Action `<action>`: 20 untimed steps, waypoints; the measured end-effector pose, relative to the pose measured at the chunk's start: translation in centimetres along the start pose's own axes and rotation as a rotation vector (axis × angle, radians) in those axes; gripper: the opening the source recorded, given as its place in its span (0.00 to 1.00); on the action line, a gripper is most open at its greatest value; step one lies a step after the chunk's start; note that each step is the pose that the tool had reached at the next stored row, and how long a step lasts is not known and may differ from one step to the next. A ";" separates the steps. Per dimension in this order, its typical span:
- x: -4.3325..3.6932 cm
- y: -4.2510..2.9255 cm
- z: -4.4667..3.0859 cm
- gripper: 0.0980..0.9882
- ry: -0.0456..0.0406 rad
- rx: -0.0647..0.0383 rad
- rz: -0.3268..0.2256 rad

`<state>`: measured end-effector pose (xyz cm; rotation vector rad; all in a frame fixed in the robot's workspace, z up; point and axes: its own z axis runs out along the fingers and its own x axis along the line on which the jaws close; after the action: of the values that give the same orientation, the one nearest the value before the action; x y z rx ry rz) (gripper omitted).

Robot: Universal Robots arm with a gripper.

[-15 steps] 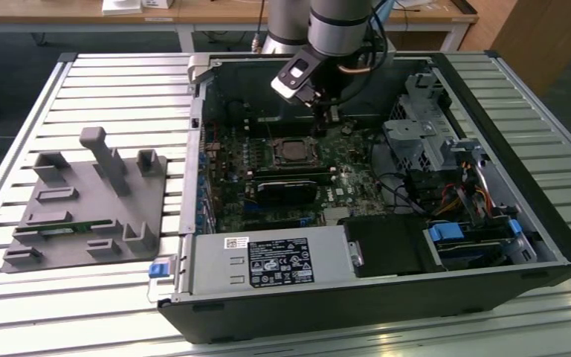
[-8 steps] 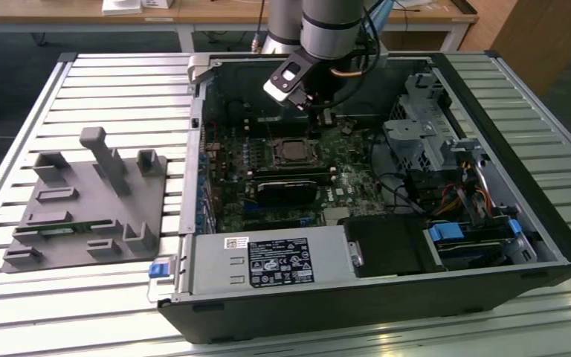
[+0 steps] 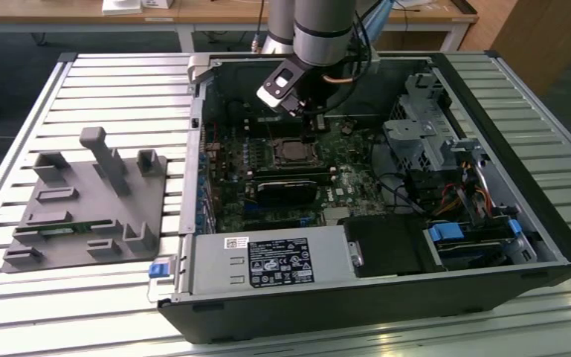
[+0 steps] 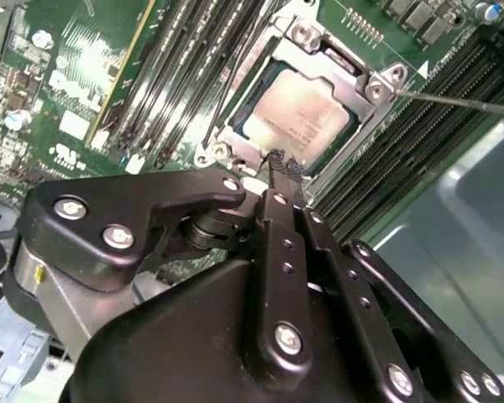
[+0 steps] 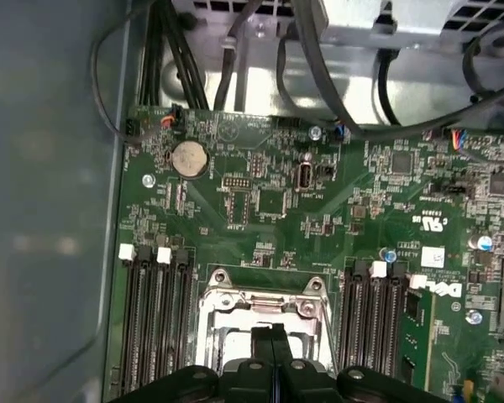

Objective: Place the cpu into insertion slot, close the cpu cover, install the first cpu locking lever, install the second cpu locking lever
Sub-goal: 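Close the cpu cover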

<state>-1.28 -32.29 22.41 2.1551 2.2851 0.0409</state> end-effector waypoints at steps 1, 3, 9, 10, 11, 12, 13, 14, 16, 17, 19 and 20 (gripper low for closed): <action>0.00 -0.07 0.18 0.01 0.0001 0.000 0.000; 0.01 -0.37 0.42 0.01 0.0000 0.000 0.000; 0.07 -1.48 0.91 0.01 -0.0001 0.000 0.000; 0.07 -1.53 0.97 0.01 -0.0001 0.000 0.000; 0.07 -1.60 1.02 0.01 -0.0001 0.000 0.000; 0.07 -1.65 1.05 0.01 -0.0002 0.000 0.000; 0.07 -1.71 1.07 0.01 -0.0003 0.000 0.000; 0.08 -1.77 1.08 0.01 -0.0003 0.000 0.000; 0.09 -1.85 1.09 0.01 -0.0002 0.000 0.000; 0.09 -1.87 1.09 0.01 -0.0002 0.000 0.000; 0.09 -1.88 1.10 0.01 -0.0001 0.000 0.000; 0.09 -1.91 1.11 0.01 -0.0001 0.000 0.000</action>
<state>-3.17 -32.29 21.27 2.1551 2.2850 0.0409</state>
